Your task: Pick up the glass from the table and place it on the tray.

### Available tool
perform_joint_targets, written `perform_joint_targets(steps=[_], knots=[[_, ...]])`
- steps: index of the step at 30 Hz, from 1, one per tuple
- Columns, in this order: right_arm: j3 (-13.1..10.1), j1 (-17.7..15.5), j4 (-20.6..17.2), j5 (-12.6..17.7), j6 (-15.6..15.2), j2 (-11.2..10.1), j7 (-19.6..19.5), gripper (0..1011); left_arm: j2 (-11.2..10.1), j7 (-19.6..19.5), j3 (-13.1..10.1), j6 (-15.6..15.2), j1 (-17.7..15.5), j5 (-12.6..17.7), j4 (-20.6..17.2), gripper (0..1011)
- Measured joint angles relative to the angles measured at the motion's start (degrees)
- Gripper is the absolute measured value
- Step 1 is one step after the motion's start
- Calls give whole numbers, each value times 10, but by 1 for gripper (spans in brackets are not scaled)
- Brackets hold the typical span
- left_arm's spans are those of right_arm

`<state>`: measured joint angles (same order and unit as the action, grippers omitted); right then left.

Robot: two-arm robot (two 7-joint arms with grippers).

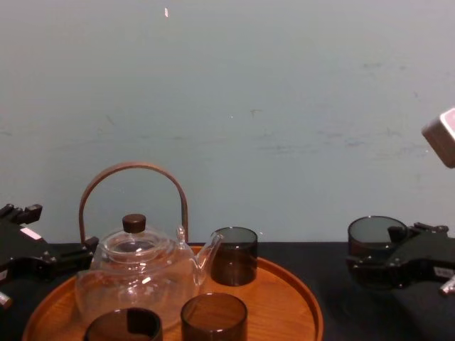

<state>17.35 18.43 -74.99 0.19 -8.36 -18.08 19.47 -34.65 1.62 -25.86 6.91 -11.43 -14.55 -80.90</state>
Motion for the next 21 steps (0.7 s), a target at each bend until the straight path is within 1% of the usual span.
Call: perform_joint_targets(steps=[6, 10, 21], knots=[[9, 4, -2, 0, 0, 4, 4, 921, 0, 0, 0, 0, 0, 0, 0, 1010], [19, 10, -2, -2, 1, 10, 8, 921, 0, 0, 0, 0, 0, 0, 0, 1010], [42, 27, 14, -8, 6, 25, 14, 922, 0, 0, 0, 0, 0, 0, 0, 1009]])
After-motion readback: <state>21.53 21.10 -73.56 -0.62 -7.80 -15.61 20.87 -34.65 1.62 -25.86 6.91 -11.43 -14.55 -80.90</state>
